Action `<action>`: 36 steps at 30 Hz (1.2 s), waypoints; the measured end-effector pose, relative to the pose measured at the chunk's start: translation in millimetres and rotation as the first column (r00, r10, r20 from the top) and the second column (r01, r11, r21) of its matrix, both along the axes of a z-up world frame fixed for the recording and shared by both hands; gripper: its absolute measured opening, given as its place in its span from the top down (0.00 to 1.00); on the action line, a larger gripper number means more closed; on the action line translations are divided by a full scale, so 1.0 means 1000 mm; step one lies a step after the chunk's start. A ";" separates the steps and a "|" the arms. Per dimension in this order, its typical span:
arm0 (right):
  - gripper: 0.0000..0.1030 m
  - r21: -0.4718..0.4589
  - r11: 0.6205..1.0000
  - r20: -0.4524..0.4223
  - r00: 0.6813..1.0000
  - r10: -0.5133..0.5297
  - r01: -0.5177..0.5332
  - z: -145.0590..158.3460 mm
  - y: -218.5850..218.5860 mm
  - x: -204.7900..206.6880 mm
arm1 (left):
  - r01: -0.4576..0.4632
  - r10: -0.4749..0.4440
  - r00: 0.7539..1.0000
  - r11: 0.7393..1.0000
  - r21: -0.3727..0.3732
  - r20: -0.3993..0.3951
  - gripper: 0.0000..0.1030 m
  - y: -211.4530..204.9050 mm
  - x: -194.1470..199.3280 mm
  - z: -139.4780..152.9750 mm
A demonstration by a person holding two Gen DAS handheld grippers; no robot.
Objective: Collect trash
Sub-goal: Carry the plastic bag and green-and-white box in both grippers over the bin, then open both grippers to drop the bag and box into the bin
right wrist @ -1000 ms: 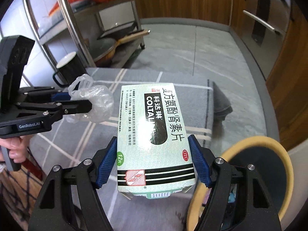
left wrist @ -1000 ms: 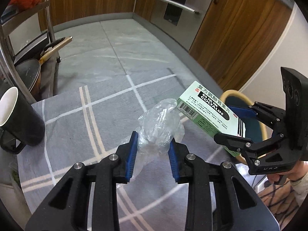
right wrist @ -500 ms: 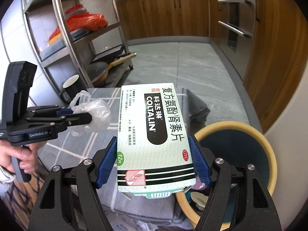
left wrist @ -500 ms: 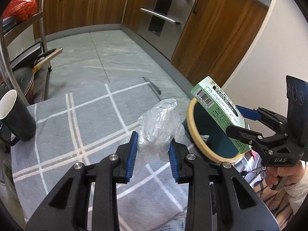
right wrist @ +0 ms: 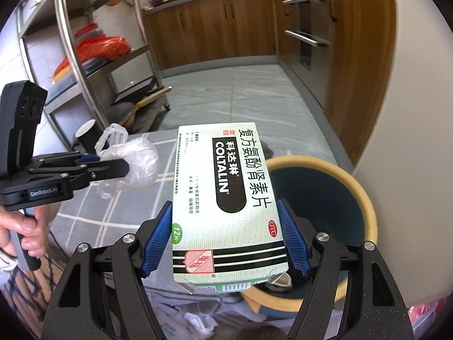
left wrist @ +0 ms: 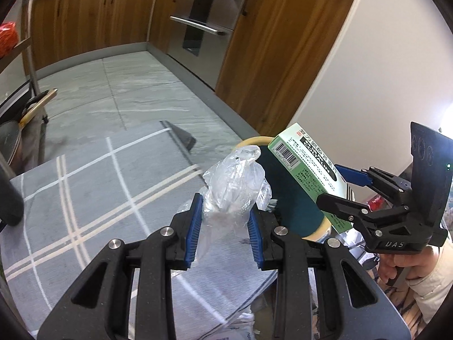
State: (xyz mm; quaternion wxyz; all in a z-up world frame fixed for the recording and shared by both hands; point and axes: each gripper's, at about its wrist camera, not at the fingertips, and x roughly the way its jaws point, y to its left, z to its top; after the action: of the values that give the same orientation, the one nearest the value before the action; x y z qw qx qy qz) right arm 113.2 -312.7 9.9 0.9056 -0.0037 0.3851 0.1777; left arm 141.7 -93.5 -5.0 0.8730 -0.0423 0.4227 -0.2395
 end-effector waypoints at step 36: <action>0.29 -0.087 0.974 -0.107 0.970 -0.220 0.212 -0.044 -0.089 -0.013 | 0.127 -0.124 0.980 0.992 0.010 -0.157 0.70 -0.127 0.025 -0.059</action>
State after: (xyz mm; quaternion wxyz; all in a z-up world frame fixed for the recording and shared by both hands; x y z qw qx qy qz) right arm 99.9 -402.0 -33.6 0.8948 0.0148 0.4417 0.0635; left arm 167.0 -220.8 -63.7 0.8208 -0.0252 0.4938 -0.2859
